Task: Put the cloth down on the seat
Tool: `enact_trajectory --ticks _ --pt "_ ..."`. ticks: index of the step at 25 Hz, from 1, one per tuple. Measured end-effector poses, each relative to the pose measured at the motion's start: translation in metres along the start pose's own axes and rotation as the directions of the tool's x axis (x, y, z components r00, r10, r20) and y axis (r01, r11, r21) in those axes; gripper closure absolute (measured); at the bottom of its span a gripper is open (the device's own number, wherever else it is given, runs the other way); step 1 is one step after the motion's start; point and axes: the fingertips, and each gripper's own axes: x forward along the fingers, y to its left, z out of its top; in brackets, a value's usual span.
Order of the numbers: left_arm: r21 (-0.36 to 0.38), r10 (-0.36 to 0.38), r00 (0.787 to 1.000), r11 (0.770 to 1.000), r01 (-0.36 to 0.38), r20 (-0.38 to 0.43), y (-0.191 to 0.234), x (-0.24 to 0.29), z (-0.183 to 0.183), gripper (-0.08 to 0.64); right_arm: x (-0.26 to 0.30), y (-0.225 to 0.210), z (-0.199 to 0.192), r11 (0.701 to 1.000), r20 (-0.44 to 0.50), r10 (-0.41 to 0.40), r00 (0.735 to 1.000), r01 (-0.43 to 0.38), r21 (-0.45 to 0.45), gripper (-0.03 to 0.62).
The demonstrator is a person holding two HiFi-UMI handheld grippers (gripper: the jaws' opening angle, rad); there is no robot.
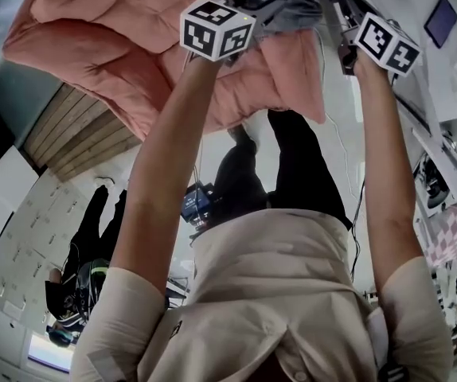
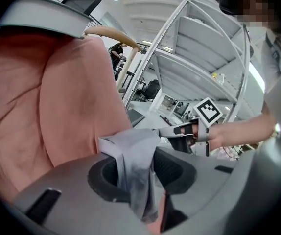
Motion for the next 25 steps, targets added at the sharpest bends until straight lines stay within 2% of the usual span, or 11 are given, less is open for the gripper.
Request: enact_trajectory --ticks 5,11,17,25 --pt "0.007 -0.002 1.000 1.000 0.002 0.012 0.007 -0.004 0.000 0.405 0.015 -0.009 -0.006 1.000 -0.027 -0.024 0.999 0.024 0.008 0.595" --pt "-0.006 0.038 0.998 0.999 -0.038 -0.041 0.015 -0.018 -0.017 0.307 0.016 -0.010 -0.020 1.000 -0.074 -0.009 0.997 0.009 0.004 0.582" --pt "0.025 0.061 0.993 0.998 -0.059 -0.100 0.011 -0.036 -0.025 0.287 0.001 -0.004 -0.022 1.000 -0.095 -0.010 0.995 0.009 -0.012 0.493" --pt "0.045 0.061 0.994 0.997 -0.057 -0.088 -0.011 -0.075 -0.015 0.287 -0.041 0.011 -0.018 0.999 -0.072 -0.022 0.997 0.020 -0.031 0.452"
